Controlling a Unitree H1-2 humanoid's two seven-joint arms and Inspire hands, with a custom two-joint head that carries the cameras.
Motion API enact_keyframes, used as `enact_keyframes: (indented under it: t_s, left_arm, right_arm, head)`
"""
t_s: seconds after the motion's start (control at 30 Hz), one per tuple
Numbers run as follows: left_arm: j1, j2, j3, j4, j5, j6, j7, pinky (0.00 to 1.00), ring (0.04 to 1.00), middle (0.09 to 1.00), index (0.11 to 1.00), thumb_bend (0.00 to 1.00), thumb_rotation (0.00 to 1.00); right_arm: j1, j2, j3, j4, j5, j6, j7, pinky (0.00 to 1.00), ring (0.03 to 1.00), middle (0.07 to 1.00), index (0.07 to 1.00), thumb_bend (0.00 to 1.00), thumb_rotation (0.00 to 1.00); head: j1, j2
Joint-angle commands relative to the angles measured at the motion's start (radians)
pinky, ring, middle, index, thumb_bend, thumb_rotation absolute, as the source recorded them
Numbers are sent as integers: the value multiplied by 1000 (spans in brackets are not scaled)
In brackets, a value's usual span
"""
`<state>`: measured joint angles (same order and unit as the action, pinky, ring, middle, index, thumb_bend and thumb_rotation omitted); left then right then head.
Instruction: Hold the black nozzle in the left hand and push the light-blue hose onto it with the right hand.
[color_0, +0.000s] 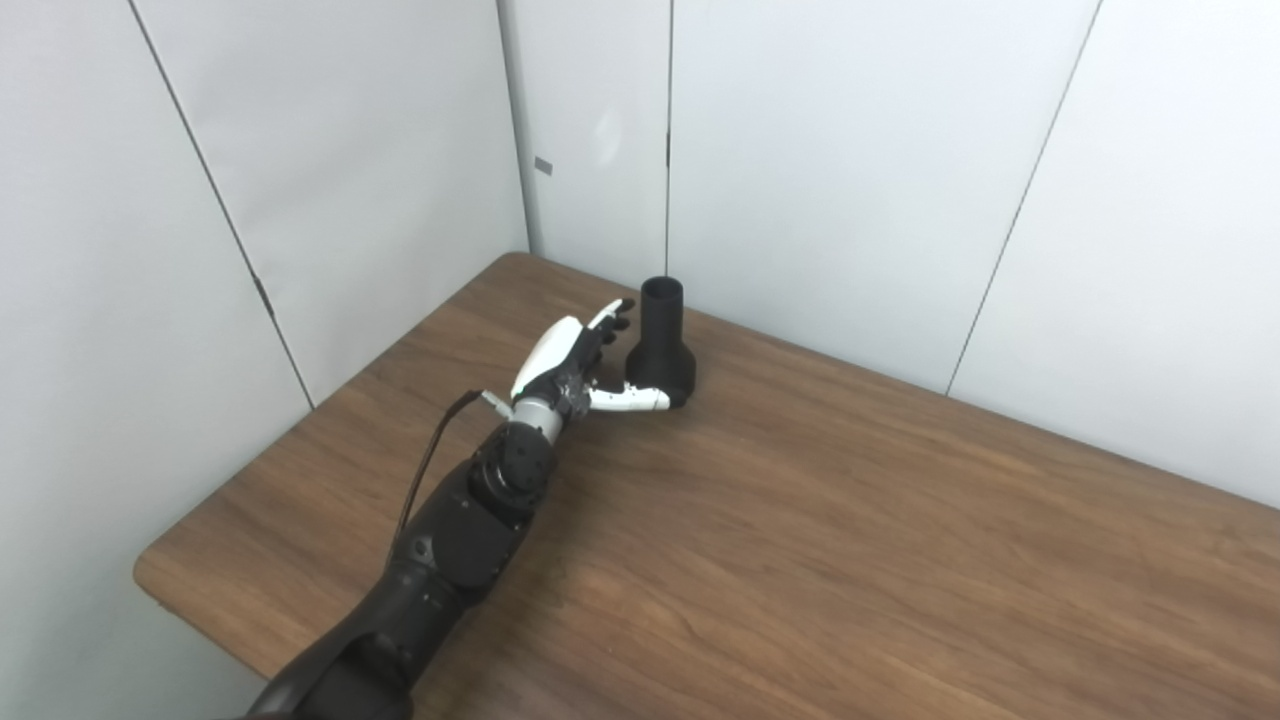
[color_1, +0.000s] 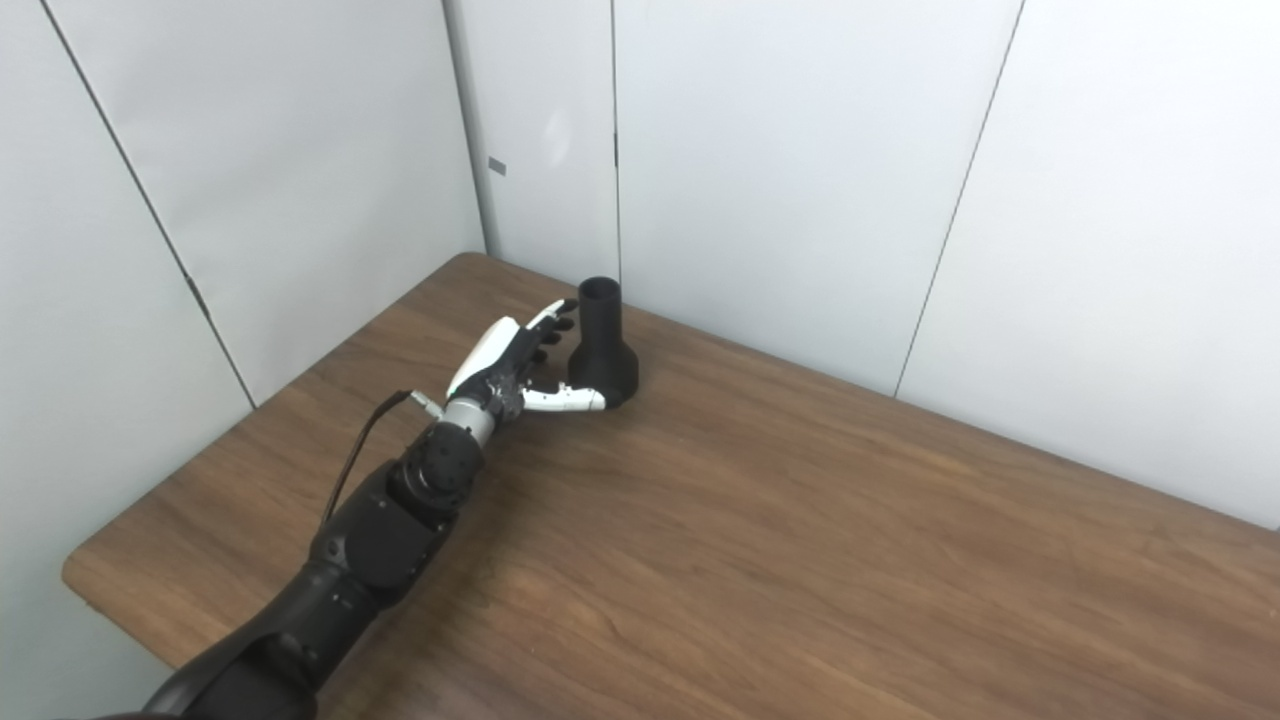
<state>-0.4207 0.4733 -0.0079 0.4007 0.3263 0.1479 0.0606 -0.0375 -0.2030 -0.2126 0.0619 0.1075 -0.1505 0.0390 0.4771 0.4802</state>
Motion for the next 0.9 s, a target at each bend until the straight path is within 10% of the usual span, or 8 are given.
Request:
enact_keyframes:
  t_s: [0.0,0.3,0.87]
  left_arm:
    - [-18,9,-24,44,-7,19,-63,827,893,921,953,1000,349]
    - [-59,33,-61,118,-23,41,-138,788,893,933,949,1000,191]
    - [-75,87,-209,170,166,42,-112,662,800,895,887,1000,328]
  right_arm:
    - [9,15,6,-7,-3,-29,-10,432,565,596,491,502,179]
    - [11,22,4,-7,16,-42,3,426,560,589,490,503,178]
    - [15,16,3,-14,-1,-34,-8,430,565,592,491,502,179]
  head:
    - [-10,0]
    - [-17,1]
    - [-29,17]
